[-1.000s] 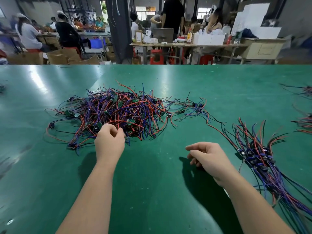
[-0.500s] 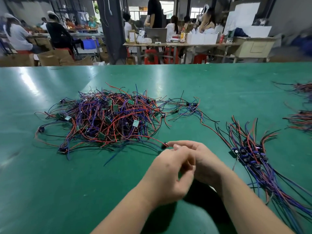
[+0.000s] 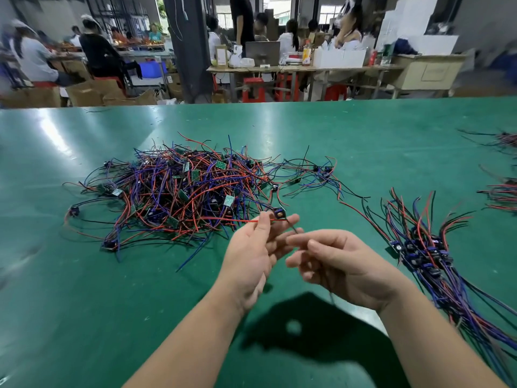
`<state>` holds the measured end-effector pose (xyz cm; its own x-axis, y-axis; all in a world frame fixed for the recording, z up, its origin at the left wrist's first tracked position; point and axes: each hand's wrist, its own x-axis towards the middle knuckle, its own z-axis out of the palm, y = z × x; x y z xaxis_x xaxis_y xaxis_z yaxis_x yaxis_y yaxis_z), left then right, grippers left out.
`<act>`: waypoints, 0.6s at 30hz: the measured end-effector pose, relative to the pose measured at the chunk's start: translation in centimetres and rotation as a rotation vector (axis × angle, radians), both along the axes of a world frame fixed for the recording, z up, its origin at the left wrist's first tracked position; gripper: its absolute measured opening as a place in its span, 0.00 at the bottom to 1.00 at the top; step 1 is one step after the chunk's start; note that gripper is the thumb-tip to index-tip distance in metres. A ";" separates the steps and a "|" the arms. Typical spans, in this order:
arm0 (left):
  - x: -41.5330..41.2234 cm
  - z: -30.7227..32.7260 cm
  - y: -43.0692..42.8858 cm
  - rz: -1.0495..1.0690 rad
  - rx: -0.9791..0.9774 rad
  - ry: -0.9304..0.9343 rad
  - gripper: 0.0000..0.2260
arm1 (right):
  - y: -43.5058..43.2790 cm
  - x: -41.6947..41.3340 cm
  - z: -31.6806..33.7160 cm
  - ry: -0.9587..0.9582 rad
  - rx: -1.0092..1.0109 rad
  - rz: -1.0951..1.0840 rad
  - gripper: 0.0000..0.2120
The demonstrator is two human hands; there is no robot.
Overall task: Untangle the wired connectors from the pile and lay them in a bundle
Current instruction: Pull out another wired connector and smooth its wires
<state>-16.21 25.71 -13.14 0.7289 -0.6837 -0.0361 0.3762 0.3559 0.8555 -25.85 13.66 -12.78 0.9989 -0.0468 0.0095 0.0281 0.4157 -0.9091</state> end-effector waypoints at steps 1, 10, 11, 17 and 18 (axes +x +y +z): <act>0.2 0.1 0.1 0.014 -0.028 0.025 0.11 | 0.1 0.0 -0.1 0.021 -0.036 0.038 0.22; 1.0 -0.1 0.6 0.219 0.148 -0.436 0.12 | -0.1 1.1 -0.2 0.156 -0.120 -0.438 0.14; 0.9 -0.2 0.7 0.226 0.184 -0.518 0.13 | -0.3 1.2 -0.1 0.144 -0.107 -0.500 0.15; -0.8 -0.8 0.8 0.018 0.378 -1.050 0.15 | 0.0 1.3 -0.2 0.008 -0.133 -0.439 0.17; -1.0 -0.8 0.8 -0.003 0.391 -1.146 0.15 | 0.1 1.3 -0.3 0.019 -0.162 -0.429 0.16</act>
